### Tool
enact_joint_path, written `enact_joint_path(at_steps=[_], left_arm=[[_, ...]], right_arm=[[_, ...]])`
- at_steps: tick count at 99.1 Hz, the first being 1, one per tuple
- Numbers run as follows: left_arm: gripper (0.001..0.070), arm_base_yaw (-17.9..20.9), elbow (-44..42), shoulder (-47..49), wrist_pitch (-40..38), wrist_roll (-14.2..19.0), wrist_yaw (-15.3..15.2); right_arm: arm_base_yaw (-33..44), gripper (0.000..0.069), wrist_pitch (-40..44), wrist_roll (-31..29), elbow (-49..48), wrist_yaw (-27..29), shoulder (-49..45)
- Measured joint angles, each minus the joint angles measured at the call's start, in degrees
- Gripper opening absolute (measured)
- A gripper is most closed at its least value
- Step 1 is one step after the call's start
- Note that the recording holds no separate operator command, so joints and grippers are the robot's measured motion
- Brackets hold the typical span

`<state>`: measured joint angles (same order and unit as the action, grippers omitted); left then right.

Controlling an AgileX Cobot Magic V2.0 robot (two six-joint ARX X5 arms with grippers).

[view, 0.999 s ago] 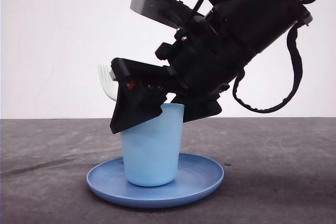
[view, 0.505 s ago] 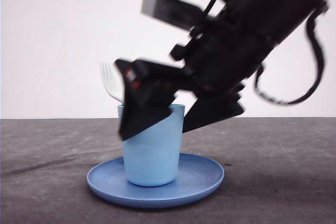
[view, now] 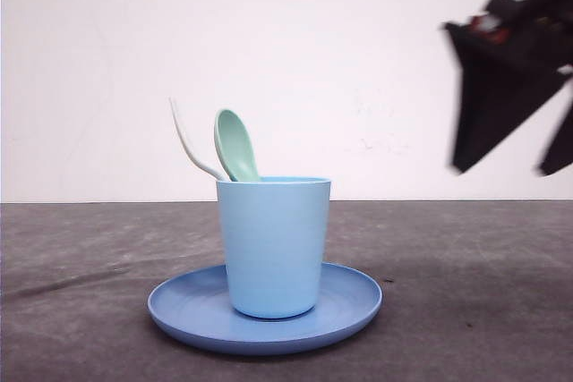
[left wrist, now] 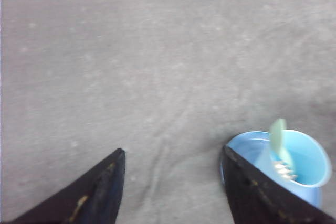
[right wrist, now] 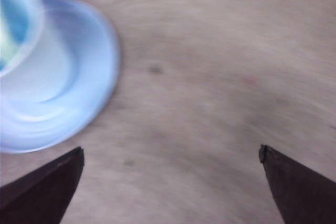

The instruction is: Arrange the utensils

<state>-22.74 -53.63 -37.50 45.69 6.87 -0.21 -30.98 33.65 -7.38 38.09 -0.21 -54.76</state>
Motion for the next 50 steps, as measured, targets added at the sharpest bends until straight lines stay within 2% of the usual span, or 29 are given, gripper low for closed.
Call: enact_joint_path(at_steps=[14,32,50], left_arm=[[0.0351,0.0,0.0,0.0,0.0,0.0,-3.0],[0.0351,0.0,0.0,0.0,0.4,0.0,-4.0],[0.0351,0.0,0.0,-0.4,2.1,0.0,-4.6]], right_arm=[[8.9,0.0680,2.8,-0.2,0.0,-0.9,3.0],[18.0,0.0680,2.4,-0.7,0.0,-8.6,3.4],[21.7,0.0680,3.1,-0.4,0.0,-8.6,3.4]])
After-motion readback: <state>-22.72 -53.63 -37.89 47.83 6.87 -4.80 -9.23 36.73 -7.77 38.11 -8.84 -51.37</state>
